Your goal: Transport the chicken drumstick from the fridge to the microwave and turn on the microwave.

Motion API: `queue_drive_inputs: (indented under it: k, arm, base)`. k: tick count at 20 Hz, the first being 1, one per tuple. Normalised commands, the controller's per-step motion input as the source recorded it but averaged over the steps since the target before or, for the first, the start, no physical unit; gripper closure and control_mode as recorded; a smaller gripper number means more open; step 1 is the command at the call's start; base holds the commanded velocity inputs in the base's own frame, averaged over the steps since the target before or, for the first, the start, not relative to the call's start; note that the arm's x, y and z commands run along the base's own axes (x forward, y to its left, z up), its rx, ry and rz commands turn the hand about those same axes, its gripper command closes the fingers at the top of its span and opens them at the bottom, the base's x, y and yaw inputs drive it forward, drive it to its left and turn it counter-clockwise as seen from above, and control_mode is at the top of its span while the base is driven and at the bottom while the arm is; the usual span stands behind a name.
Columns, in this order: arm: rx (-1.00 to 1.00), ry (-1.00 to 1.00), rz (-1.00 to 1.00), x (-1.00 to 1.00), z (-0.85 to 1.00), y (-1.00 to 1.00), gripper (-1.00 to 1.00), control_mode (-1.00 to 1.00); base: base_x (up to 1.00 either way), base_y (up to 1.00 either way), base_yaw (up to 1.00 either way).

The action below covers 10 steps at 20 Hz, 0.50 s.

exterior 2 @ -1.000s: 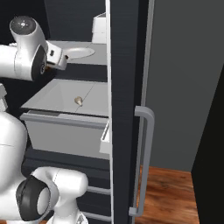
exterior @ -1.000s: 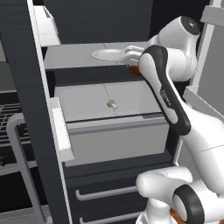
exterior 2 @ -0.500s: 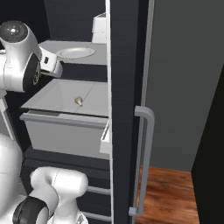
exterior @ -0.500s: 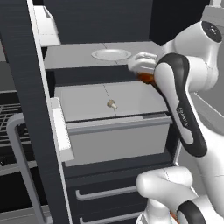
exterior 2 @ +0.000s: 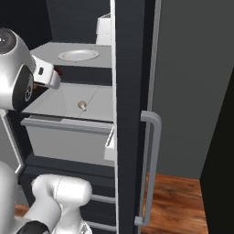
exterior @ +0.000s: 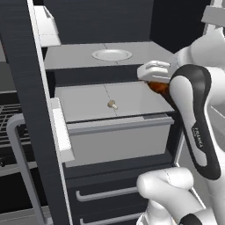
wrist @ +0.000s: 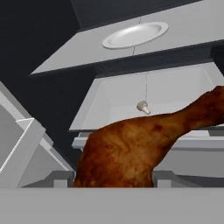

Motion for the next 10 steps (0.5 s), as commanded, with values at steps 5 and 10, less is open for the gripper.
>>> queue_drive_inputs:
  k: [5,10]
  arm:
    - [-0.02,0.00,0.00,-0.47,0.00,-0.12,1.00,-1.00]
    - [-0.02,0.00,0.00,-0.39,0.00,-0.14,1.00,-1.00]
  base:
    - [0.00,0.00,0.00]
    - [0.00,0.00,0.00]
